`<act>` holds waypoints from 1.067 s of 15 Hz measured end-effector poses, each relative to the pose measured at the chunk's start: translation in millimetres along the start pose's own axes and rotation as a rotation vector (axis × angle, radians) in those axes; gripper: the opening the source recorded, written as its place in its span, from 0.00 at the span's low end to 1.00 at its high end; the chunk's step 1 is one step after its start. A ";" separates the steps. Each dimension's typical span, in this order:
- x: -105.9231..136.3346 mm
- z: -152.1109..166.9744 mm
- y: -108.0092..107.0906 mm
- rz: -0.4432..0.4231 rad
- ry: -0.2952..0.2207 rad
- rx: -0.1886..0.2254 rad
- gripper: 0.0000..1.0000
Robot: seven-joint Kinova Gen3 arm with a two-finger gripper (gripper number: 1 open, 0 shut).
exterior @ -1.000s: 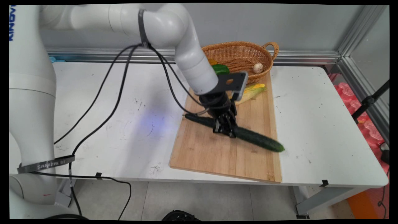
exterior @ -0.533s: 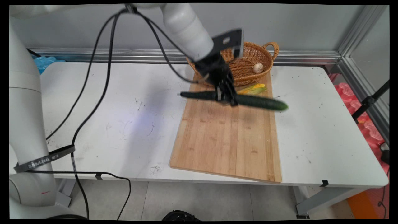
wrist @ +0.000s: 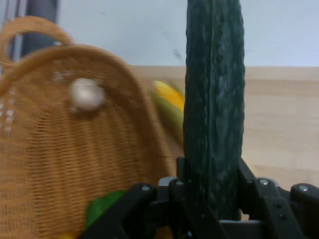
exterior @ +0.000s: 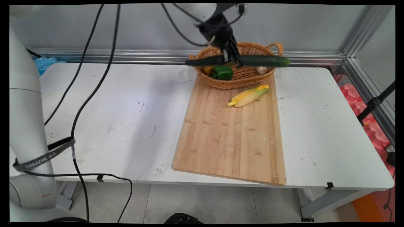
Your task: Place the picked object in the vegetable basket
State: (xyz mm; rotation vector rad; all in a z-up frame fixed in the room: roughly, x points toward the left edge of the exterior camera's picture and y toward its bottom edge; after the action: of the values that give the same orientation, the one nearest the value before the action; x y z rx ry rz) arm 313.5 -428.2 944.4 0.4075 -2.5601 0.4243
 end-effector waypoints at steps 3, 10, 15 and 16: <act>5.3 5.6 -27.6 0.009 0.010 0.033 0.00; 11.3 46.3 -95.0 0.030 0.016 0.085 0.00; 7.7 83.7 -127.4 0.042 0.013 0.087 0.00; 6.0 93.1 -132.9 0.048 0.013 0.082 0.00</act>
State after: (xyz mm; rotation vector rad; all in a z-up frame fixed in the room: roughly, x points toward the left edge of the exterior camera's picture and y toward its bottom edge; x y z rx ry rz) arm 316.4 -584.4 900.1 0.3722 -2.5508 0.5486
